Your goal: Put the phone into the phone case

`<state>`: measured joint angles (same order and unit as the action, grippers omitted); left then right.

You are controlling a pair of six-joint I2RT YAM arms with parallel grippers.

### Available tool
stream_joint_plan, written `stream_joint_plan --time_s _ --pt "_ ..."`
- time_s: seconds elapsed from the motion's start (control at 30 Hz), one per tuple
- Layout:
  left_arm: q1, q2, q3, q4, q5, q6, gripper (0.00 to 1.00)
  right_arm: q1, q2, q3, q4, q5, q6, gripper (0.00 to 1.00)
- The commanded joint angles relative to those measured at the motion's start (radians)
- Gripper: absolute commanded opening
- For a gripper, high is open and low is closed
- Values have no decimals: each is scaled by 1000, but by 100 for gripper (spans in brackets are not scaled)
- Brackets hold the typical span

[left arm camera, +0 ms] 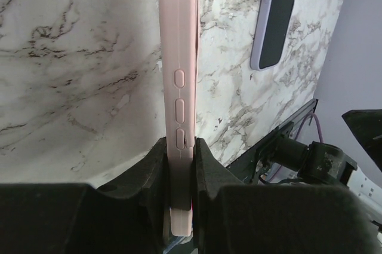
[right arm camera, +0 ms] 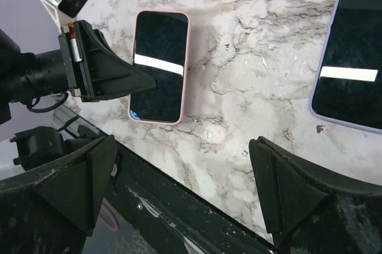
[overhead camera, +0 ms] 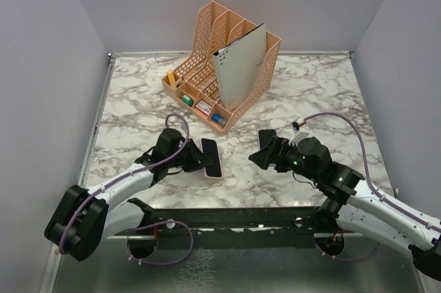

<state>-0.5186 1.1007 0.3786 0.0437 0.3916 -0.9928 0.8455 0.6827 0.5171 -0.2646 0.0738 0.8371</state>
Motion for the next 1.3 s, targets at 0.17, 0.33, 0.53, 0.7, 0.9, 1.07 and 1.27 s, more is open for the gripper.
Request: stream_joint_plan --time_s 0.17,0.33,0.53,0.7,0.9,1.07,1.27 --pt "5 -41 -1 -38 -44 10 29 7 26 59 -103 92 18 100" --pt "5 -69 31 -127 -95 40 40 7 31 93 -155 124 5 100" --pt "5 -72 57 -202 -143 63 45 7 -1 109 -181 152 1 100" --pt "5 -86 108 -283 -208 104 50 7 0 116 -204 177 0 100" --pt "5 -132 212 -414 -339 190 78 7 20 164 -279 240 29 100" --pt "5 -188 286 -458 -374 240 99 7 30 229 -352 312 39 100" --pt "5 -247 396 -471 -336 351 99 6 20 302 -401 367 15 100"
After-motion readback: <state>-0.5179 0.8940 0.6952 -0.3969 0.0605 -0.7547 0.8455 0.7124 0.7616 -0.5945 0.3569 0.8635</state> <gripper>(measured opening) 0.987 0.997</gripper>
